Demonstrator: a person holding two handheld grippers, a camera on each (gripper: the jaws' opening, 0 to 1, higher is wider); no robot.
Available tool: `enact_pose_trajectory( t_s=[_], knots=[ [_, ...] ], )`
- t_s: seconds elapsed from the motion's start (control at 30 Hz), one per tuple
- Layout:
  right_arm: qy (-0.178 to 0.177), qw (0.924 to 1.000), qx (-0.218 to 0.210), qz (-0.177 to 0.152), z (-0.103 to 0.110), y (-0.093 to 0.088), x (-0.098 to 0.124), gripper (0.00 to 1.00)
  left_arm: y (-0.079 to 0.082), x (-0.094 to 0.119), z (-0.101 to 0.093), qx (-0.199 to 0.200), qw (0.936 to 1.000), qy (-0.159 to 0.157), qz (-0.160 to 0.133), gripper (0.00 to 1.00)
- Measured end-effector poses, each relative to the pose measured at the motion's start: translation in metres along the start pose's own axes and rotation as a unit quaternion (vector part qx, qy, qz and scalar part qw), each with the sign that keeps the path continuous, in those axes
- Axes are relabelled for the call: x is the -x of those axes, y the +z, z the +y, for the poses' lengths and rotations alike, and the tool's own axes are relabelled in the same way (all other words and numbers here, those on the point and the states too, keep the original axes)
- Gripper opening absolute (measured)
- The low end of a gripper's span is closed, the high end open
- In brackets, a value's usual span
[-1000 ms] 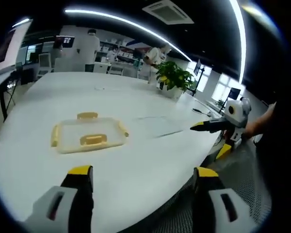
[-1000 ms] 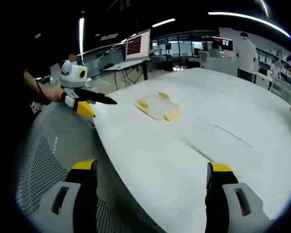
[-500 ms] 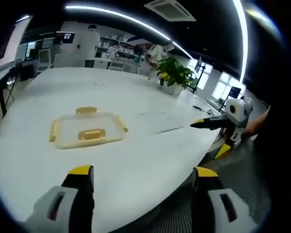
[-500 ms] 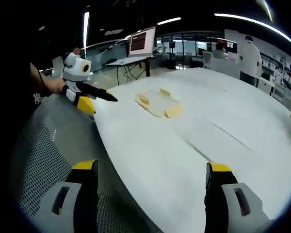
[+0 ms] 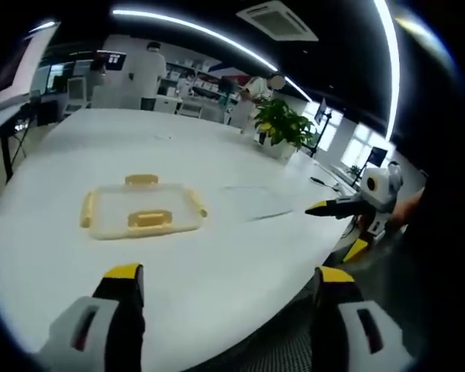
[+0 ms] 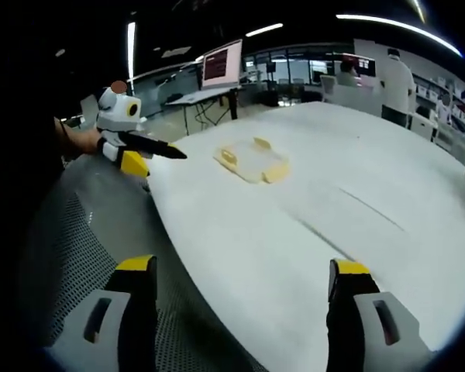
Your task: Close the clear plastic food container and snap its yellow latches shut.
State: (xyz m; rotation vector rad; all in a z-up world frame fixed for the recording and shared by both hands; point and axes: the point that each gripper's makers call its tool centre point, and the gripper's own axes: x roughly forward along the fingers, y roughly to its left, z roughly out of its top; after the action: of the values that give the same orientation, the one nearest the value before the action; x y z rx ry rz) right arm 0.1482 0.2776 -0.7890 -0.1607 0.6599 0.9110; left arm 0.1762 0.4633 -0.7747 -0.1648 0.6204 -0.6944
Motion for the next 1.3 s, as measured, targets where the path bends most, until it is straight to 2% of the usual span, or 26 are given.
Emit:
enact_pose_trajectory(
  t_s=[0.47,0.8,0.97,1.1,1.3],
  knots=[
    [-0.008,0.9999,0.008,-0.002,-0.005,0.0,0.001,0.89,-0.001,-0.001,-0.002,0.004,1.0,-0.007,0.001,0.84],
    [-0.004,0.9998,-0.012,-0.012,-0.004,0.006,0.003,0.89,0.004,0.002,-0.001,0.004,1.0,-0.004,-0.008,0.83],
    [-0.005,0.9998,-0.012,-0.014,-0.004,0.007,0.003,0.88,0.003,0.002,0.0,0.001,1.0,-0.005,-0.005,0.81],
    [-0.005,0.9998,-0.018,-0.009,-0.005,0.006,0.004,0.86,0.009,0.006,-0.003,-0.021,0.9997,-0.006,-0.01,0.7],
    [0.008,1.0,0.003,0.001,0.002,0.007,0.004,0.86,0.01,0.008,0.001,-0.016,0.9998,0.0,-0.015,0.72]
  ],
)
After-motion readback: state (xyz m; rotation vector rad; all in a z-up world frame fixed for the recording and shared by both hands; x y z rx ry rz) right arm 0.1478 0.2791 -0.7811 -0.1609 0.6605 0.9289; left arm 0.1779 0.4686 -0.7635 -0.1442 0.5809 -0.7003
